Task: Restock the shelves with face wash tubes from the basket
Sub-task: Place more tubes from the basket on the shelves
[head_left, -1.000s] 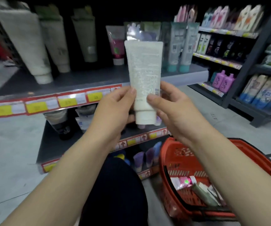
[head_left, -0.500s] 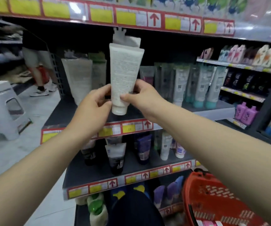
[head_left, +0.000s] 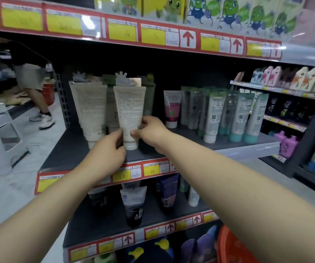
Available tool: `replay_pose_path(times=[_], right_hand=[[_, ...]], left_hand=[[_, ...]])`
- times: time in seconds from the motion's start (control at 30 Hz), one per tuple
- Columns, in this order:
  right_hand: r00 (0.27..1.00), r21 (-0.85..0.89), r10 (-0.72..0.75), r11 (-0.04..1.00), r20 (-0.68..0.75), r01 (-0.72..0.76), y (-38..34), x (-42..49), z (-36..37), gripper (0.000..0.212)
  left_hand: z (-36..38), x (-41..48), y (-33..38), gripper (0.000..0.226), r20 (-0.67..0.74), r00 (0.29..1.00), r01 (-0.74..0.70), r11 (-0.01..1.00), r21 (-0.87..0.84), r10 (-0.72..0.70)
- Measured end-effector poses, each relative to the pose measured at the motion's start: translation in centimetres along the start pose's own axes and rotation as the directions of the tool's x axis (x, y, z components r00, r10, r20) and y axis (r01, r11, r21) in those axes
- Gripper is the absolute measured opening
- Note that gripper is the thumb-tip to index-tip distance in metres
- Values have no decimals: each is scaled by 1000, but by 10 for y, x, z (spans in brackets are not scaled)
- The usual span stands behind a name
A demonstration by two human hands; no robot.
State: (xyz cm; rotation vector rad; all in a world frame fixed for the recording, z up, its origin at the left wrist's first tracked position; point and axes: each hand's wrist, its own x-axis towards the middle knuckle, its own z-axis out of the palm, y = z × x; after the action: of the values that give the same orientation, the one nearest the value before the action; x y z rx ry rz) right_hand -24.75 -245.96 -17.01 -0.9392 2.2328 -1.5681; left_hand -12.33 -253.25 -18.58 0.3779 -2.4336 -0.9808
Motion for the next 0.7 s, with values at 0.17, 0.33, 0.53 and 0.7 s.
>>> replay_pose_path(times=[0.17, 0.33, 0.53, 0.7], right_hand=[[989, -215, -145, 967, -29, 135, 7, -35, -39, 72], [950, -707, -260, 638, 174, 305, 44, -115, -93, 72], [974, -816, -152, 533, 168, 224, 103, -185, -150, 72], [995, -844, -54, 527, 82, 98, 155, -236, -201, 72]], left_hand=[[6, -27, 16, 55, -101, 992, -49, 965, 259, 78], [44, -44, 40, 55, 55, 961, -277, 920, 277, 273], [121, -53, 78, 61, 296, 880, -454, 840, 298, 371], [198, -62, 104, 70, 510, 754, -604, 741, 292, 414]])
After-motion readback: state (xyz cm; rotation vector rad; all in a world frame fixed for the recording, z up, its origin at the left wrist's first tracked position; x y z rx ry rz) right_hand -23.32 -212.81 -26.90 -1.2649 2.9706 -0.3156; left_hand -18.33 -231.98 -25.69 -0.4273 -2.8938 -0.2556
